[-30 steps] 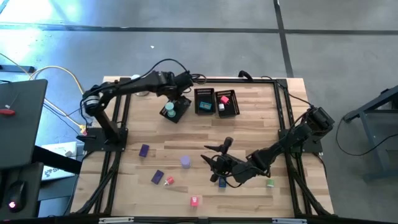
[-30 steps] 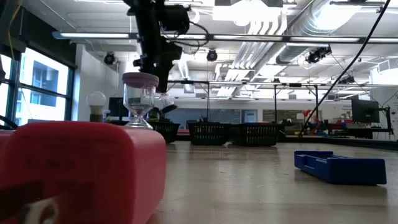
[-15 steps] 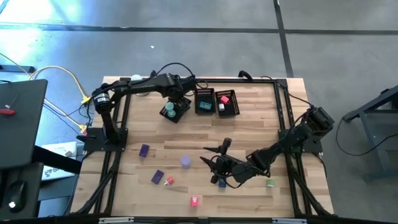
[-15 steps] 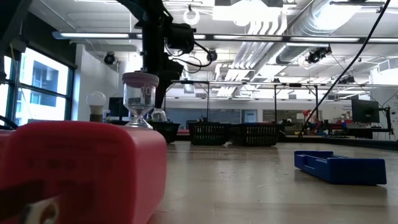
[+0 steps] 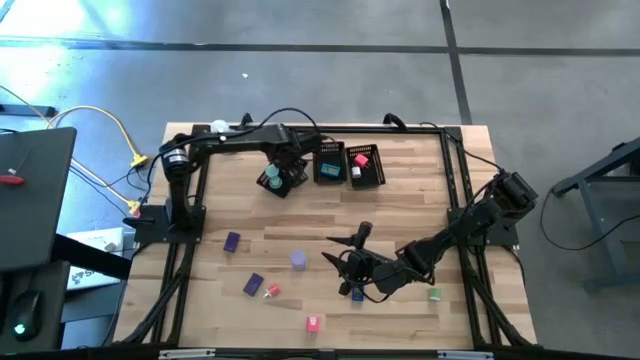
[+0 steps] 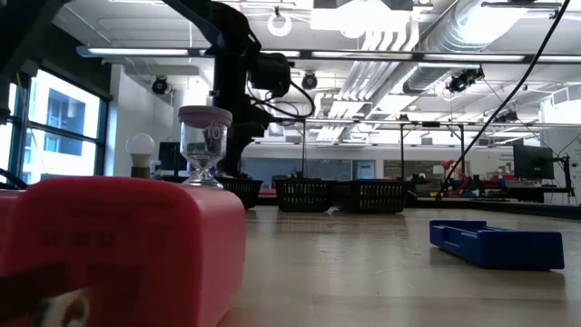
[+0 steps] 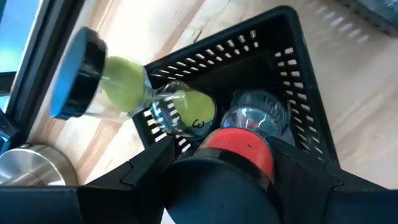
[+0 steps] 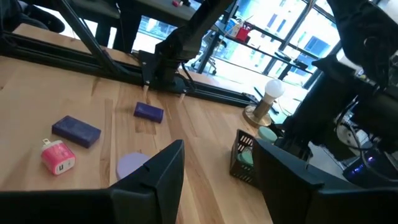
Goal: Pick & Place Office items
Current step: Put the red and black hourglass into the left black bin
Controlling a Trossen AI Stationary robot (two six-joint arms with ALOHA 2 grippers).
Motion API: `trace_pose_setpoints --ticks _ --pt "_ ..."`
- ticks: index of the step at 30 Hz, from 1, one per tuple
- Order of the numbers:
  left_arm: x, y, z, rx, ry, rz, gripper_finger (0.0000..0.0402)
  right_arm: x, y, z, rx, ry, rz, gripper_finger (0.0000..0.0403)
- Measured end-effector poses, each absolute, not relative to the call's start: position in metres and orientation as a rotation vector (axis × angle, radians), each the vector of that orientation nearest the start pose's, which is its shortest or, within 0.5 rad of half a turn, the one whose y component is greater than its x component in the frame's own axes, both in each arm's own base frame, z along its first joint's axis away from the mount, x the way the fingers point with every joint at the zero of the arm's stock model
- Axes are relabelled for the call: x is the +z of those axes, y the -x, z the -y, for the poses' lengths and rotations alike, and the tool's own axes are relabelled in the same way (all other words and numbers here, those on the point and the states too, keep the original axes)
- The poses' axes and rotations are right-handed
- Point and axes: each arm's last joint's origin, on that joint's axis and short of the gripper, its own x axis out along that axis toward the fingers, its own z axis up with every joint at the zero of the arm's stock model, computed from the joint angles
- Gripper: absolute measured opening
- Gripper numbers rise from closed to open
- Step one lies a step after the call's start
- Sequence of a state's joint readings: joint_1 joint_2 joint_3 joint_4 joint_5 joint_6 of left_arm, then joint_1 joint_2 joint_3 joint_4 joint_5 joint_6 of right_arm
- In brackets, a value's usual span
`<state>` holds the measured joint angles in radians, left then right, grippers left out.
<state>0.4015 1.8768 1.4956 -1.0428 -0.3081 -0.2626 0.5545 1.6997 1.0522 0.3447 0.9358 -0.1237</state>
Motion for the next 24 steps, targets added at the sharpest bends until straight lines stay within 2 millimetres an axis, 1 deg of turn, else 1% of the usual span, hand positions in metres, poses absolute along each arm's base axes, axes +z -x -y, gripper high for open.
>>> trace_pose_setpoints --ticks 13,19,24 --pt "0.2232 -0.3328 -0.1484 0.766 0.267 -1.368 0.0230 0.2390 -0.3236 -0.1730 -0.363 0.336 -0.257 0.0178" --pt "0.2236 -0.3352 -0.1460 0.706 0.202 -1.379 0.0230 0.2388 -0.3238 -0.1736 -0.343 0.334 -0.258 0.0178" --pt "0.2240 -0.3385 -0.1437 0.693 0.188 -1.358 0.0230 0.2388 -0.3239 -0.1737 -0.337 0.334 -0.258 0.0178"
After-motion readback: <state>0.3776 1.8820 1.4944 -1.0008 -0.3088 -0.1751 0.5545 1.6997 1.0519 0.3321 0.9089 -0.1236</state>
